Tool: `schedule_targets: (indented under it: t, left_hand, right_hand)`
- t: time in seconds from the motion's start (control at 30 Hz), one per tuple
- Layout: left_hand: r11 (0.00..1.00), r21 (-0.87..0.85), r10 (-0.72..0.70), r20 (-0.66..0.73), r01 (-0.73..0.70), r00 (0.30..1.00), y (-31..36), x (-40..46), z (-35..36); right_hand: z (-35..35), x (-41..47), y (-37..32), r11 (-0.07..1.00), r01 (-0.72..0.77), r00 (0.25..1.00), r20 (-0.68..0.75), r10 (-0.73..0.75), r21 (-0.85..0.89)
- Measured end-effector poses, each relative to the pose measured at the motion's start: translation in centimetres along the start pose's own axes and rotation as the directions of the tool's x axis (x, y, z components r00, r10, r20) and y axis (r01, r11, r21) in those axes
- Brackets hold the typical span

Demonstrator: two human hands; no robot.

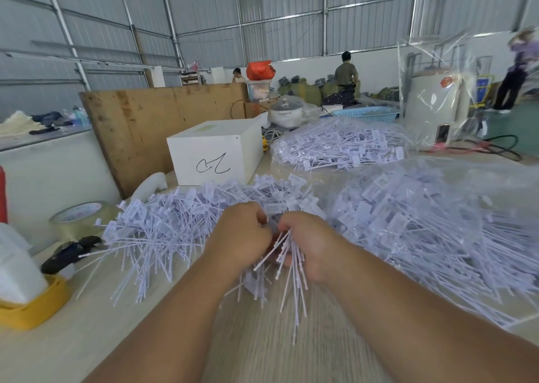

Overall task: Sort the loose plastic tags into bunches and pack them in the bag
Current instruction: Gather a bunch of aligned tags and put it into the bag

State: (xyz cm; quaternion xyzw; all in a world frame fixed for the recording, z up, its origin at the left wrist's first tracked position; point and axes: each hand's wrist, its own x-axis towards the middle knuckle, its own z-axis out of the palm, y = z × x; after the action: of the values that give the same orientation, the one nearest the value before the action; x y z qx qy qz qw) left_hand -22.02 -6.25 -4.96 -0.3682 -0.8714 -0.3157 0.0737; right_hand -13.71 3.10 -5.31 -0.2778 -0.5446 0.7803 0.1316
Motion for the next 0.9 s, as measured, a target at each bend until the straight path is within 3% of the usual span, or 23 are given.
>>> schedule_targets:
  t: [0.13,0.27,0.37,0.43,0.53,0.6,0.7,0.8,0.9]
  left_hand:
    - [0.997,0.047,0.053,0.107,-0.058,0.993,0.8,-0.6,-0.8]
    - [0.993,0.094,0.05,0.272,-0.078,0.961,1.5,-1.5,-2.5]
    - [0.994,-0.058,-0.055,0.417,0.087,0.907,1.6,-1.6,-4.0]
    - [0.975,-0.138,-0.119,0.349,0.176,0.93,1.2,-1.2,-4.6]
    - [0.968,-0.165,-0.197,-0.033,0.189,0.98,-0.1,-0.2,-4.0]
    - [0.974,-0.123,-0.213,-0.237,0.188,0.948,-1.0,0.3,-3.0]
    - [0.968,-0.105,-0.249,-0.376,0.226,0.892,-2.5,1.2,-1.8]
    - [0.958,-0.111,-0.288,-0.388,0.266,0.875,-3.2,1.8,-1.1]
    - [0.95,0.112,-0.278,-0.115,0.29,0.954,-3.1,2.0,0.1]
  right_hand:
    - [0.1,0.0,0.0,1.0,0.004,1.0,0.013,-0.004,-0.013]
    - [0.2,0.0,0.0,0.969,0.038,0.999,0.007,-0.037,-0.243]
    - [0.2,0.0,-0.6,0.884,0.045,0.996,-0.045,-0.075,-0.466]
    - [0.0,0.0,-0.9,0.846,0.057,0.993,-0.054,-0.101,-0.53]
    - [-0.1,0.0,-1.0,0.81,0.063,0.995,-0.029,-0.099,-0.584]
    - [-0.1,-0.1,-1.0,0.79,0.05,0.998,-0.006,-0.068,-0.612]
    - [0.1,-0.2,-1.1,0.741,0.077,0.996,0.011,-0.094,-0.668]
    - [0.2,-0.2,-1.1,0.682,0.102,0.994,0.041,-0.105,-0.724]
    - [0.3,-0.4,-1.1,0.666,0.108,0.994,0.071,-0.082,-0.738]
